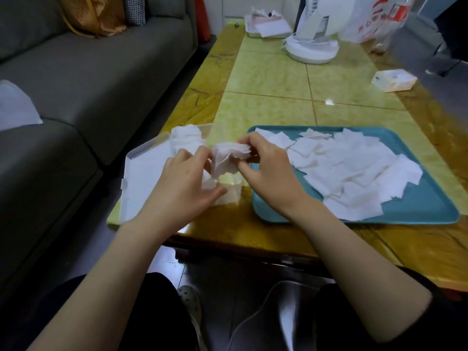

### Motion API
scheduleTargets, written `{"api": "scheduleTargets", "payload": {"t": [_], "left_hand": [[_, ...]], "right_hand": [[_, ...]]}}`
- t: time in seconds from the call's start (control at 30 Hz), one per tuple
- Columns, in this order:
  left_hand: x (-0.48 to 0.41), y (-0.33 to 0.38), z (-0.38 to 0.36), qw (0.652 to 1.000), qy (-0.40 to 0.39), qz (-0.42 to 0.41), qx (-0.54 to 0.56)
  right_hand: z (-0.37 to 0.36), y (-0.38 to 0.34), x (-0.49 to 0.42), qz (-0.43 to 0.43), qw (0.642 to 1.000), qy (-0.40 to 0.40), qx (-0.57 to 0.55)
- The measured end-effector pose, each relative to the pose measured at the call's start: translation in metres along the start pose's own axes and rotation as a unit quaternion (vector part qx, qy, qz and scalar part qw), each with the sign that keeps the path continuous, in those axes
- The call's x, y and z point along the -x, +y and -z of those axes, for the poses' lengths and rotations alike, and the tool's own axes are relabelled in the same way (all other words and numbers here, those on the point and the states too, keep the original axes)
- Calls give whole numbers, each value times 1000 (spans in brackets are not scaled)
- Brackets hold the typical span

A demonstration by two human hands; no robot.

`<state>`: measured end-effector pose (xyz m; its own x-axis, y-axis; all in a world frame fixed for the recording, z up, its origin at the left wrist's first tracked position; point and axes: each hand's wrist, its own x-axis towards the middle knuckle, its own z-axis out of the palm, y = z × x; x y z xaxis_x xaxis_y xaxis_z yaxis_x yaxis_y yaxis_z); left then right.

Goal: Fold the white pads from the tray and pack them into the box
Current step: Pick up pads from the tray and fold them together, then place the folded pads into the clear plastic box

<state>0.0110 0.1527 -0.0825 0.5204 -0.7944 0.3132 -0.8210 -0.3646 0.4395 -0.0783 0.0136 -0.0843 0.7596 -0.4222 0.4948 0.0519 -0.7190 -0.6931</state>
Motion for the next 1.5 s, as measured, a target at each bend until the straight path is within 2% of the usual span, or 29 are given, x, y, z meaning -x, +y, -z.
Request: {"api": "scheduleTargets", "payload": {"t": [0.1,0.2,0.3,0.4,0.47,0.57,0.73,0.9,1.17,1.27,1.4,1.43,1.5], "left_hand": [[5,-9,-1,999,-26,15,-37],[7,-15,0,999,-25,10,-48],[7,-16,1,999,-21,12,-49],[6,-15,2,998,-27,15,-53],[7,-14,2,998,-25,12,-48],[8,-15,2,999,-22,12,-41],[7,-15,2,999,-24,19,-39],[7,-15,1,998,-33,19,-46],[6,-13,0,998,-36,20,-56],[5,-11,-1,996,-42,20,-71],[1,1,-6,994,-29,0,-102],[0,5,-8,995,-23,-6,-100],[-2,16,-14,996,-8,-32,-83]], "right_hand": [[-7,4,-2,-22,999,-50,3],[-5,8,2,-15,988,-133,82],[-4,7,4,60,968,-160,185],[-6,0,-2,127,934,-198,270],[-3,-3,-4,130,910,-248,307],[1,-7,-1,89,911,-282,287],[-4,-7,1,90,924,-236,285],[-8,0,-4,108,892,-284,336],[-4,0,0,69,902,-312,291],[-2,1,4,64,935,-263,229],[15,15,9,13,966,-144,215],[22,22,10,-11,965,-118,233],[40,41,13,-66,941,-102,316]]}}
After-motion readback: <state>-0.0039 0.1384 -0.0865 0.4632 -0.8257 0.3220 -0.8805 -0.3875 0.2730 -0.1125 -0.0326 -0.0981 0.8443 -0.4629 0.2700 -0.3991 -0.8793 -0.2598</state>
